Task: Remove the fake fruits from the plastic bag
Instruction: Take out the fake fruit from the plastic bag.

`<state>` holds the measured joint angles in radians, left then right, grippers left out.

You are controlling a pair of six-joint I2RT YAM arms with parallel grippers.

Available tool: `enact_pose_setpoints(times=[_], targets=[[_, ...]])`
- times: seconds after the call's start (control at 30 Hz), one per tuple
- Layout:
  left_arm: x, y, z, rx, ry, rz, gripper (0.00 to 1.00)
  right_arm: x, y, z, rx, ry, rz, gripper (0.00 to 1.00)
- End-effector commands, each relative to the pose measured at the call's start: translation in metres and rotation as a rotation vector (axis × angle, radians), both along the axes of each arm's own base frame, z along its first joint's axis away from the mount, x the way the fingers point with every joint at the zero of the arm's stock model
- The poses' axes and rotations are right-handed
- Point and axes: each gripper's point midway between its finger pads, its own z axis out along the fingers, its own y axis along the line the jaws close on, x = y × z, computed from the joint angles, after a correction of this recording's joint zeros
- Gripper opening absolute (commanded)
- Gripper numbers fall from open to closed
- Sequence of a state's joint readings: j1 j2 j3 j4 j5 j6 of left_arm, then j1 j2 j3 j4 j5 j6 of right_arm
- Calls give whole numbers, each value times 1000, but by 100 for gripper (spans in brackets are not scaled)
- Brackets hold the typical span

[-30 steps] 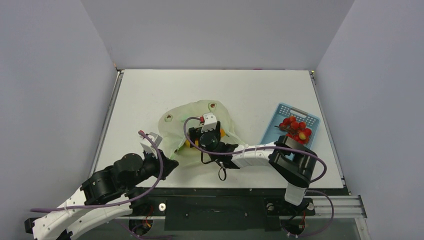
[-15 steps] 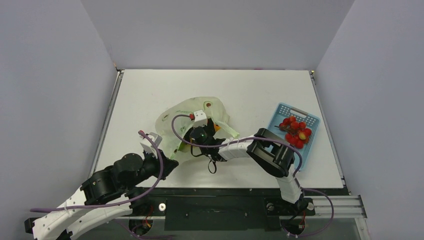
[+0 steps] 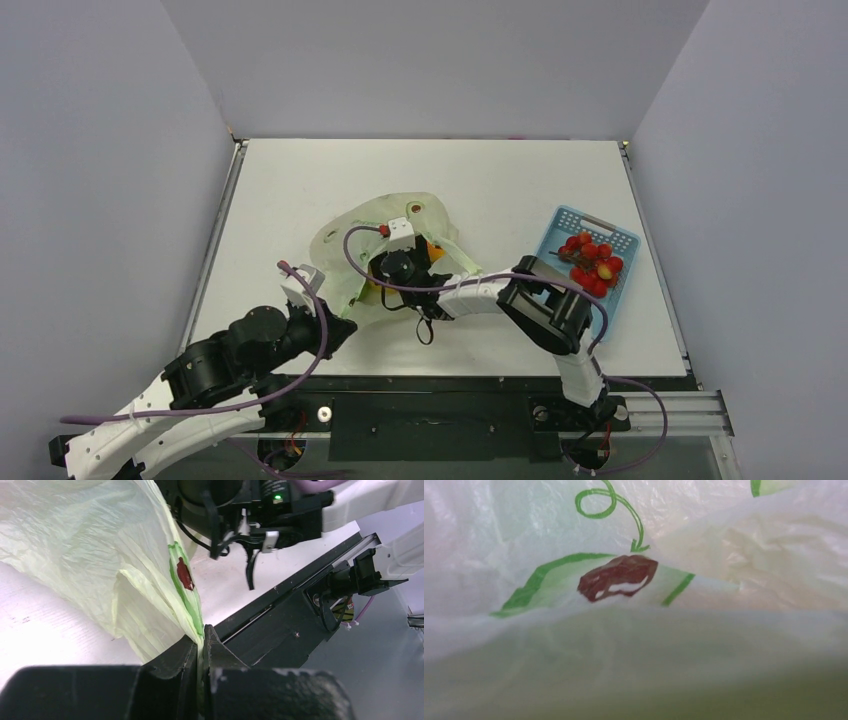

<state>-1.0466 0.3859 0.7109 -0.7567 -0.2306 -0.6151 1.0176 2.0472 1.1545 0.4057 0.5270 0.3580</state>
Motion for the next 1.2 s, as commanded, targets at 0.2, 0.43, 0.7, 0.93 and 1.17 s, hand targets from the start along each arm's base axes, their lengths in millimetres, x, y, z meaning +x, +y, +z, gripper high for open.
enact_pose_setpoints(times=[0.2, 0.43, 0.7, 0.93, 1.17], targets=[[9, -3, 8, -19, -25, 33, 0, -93, 12, 91, 241, 7, 322, 0], [21, 6, 7, -23, -44, 128, 0, -152, 1, 103, 315, 104, 550, 0], [29, 9, 2, -82, -80, 183, 0, -148, -78, 167, 373, -60, 364, 0], [30, 17, 13, -57, -104, 195, 0, -113, -211, 208, 281, -220, -163, 0], [33, 24, 15, 66, -116, 188, 0, -106, -344, 184, 186, -244, -721, 0]])
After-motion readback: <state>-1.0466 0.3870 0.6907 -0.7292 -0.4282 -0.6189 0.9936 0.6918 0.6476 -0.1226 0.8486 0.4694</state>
